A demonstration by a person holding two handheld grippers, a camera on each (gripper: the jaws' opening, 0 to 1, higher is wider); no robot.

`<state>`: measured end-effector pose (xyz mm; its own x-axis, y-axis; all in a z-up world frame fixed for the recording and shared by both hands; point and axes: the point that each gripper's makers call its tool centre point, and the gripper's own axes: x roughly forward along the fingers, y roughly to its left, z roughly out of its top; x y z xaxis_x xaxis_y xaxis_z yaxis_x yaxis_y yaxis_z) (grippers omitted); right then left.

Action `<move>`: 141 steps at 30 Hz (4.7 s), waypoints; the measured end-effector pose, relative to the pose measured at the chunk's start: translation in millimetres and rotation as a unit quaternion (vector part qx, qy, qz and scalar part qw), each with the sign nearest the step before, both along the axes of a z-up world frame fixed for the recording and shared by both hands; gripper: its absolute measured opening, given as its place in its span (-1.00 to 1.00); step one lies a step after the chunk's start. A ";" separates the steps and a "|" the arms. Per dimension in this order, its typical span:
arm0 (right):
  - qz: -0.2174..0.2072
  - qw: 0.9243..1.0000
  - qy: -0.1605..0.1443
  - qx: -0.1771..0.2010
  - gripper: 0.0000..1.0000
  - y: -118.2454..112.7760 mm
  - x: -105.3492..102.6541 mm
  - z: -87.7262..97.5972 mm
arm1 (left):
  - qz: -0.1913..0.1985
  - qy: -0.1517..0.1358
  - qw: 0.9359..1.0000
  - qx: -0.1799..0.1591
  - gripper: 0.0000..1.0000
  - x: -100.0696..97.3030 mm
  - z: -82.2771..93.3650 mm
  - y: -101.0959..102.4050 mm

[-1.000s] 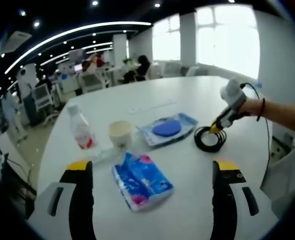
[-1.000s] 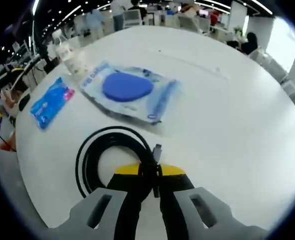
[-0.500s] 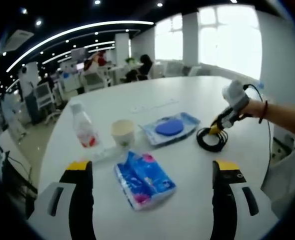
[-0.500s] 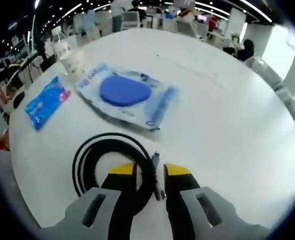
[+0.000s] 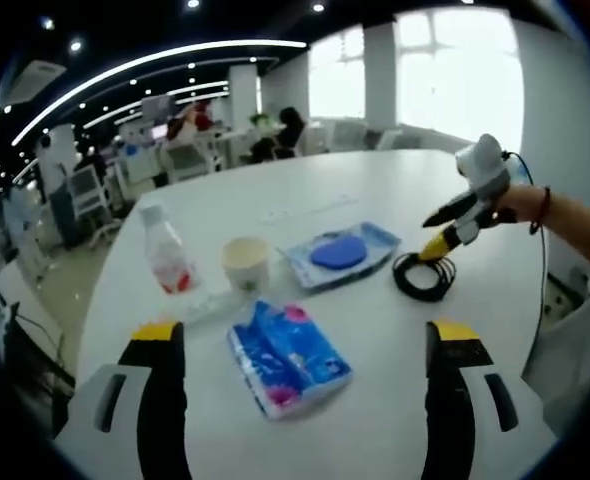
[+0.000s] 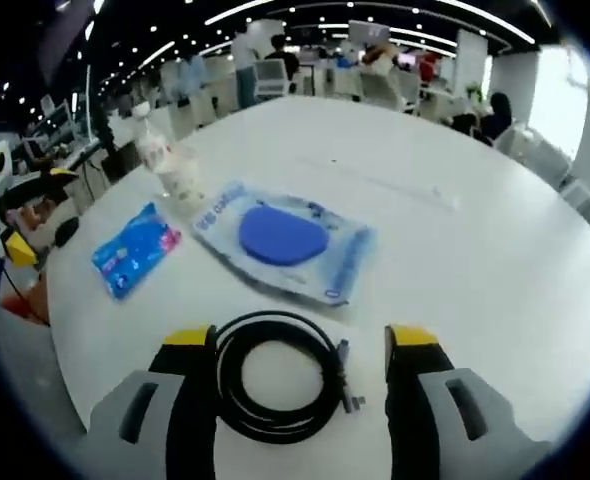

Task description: Arrange the tabletop items into an orderly group along one side of the table until the central work area is clear of visible clutter.

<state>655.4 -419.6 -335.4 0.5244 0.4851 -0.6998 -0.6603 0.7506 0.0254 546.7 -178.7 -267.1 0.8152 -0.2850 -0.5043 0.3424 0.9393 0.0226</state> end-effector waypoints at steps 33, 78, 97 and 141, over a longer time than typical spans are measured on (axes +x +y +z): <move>0.029 0.997 -0.043 0.061 0.99 27.1 -51.9 48.0 | 0.024 0.067 0.997 0.010 0.56 0.7 -51.3 6.3; 0.088 0.990 -0.003 0.109 0.93 67.6 -114.2 37.4 | 0.069 0.161 0.981 -0.079 -0.78 -5.8 -94.8 3.3; 0.101 0.987 -0.005 0.122 0.91 72.7 -116.6 37.0 | -0.017 0.170 0.982 -0.083 -1.00 -17.2 -70.1 -18.4; 0.122 0.970 -0.033 0.208 -0.42 72.2 -110.9 58.0 | -0.332 0.070 0.939 -0.049 -1.00 -64.1 -7.4 -106.7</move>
<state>544.5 -347.4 -277.4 0.3949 0.8335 -0.3865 -0.8279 0.5052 0.2437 482.6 -285.4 -274.5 0.3688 -0.7575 -0.5386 0.8463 0.5133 -0.1425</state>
